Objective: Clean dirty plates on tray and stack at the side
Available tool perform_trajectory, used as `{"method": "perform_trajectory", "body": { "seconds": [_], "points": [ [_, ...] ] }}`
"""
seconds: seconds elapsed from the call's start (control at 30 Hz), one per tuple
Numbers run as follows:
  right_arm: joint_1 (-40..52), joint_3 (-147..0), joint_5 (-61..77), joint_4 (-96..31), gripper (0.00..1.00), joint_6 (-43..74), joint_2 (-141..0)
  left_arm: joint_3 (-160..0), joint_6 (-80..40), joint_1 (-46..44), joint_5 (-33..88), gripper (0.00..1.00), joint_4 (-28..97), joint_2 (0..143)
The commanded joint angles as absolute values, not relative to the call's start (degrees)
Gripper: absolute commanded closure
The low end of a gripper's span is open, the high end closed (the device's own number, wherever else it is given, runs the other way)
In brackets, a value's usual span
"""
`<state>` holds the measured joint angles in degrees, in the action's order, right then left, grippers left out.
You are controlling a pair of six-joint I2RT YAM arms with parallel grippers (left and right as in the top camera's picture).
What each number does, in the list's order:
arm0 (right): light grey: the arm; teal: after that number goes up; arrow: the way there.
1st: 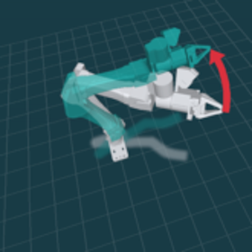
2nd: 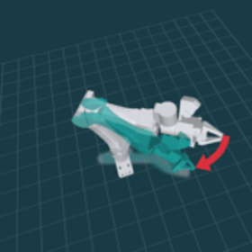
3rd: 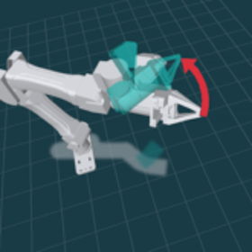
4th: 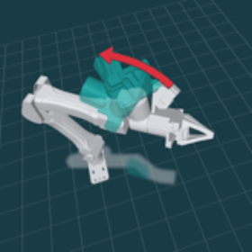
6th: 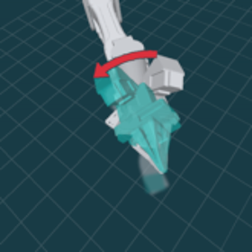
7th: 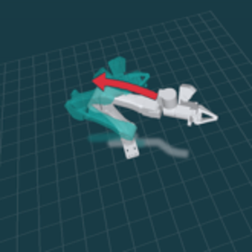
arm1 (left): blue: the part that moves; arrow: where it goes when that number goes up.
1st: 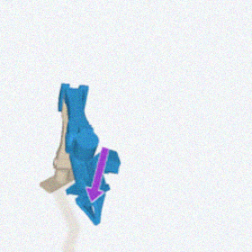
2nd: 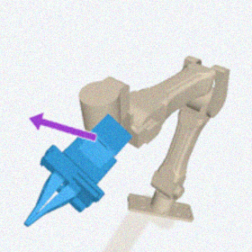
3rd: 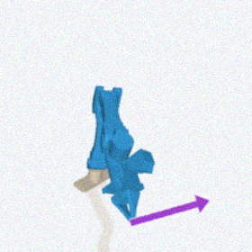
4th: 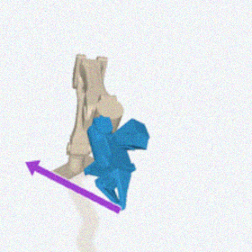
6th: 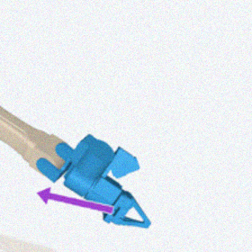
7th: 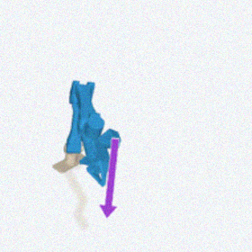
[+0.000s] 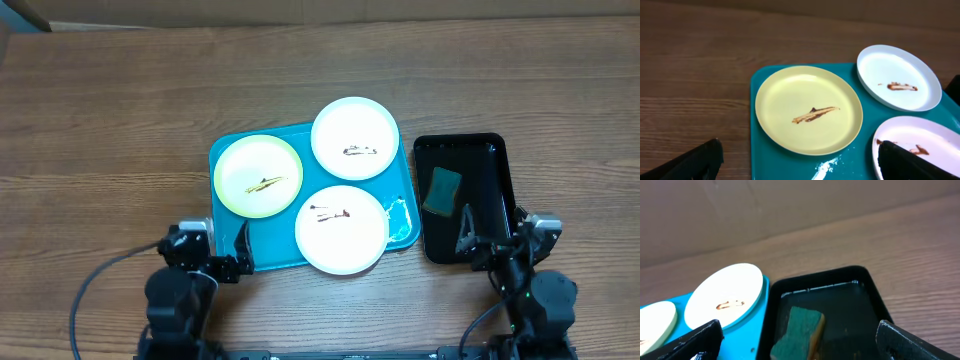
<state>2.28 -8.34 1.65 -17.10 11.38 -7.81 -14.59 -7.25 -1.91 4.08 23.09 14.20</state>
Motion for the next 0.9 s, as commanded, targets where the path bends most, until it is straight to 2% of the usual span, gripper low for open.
{"method": "perform_trajectory", "body": {
  "seconds": [0.0,0.27,0.47,0.6,0.7,0.87],
  "points": [
    [2.17,-15.51,1.65,-19.44,0.0,16.36,-13.67,-23.88,-6.44,-2.28,4.56,0.0,27.51,22.33],
    [2.17,-29.43,2.04,-29.85,0.0,16.56,-29.61,-42.81,-6.63,-2.28,7.79,0.0,44.07,40.18],
    [2.17,-41.45,5.74,-39.75,0.0,16.53,-43.53,-54.57,-15.25,-2.28,9.41,0.0,57.34,49.67],
    [2.17,-48.01,6.63,-44.12,0.0,16.56,-51.42,-55.59,-17.39,-2.28,12.45,0.0,57.63,52.97],
    [2.17,-50.76,13.67,-44.88,0.0,16.51,-55.75,-55.59,-18.22,-2.46,17.02,0.0,55.37,56.12],
    [2.17,-50.76,13.02,-43.44,0.03,16.58,-58.3,-55.59,-18.44,-7.01,15.09,0.0,55.18,61.34]
  ]
}}
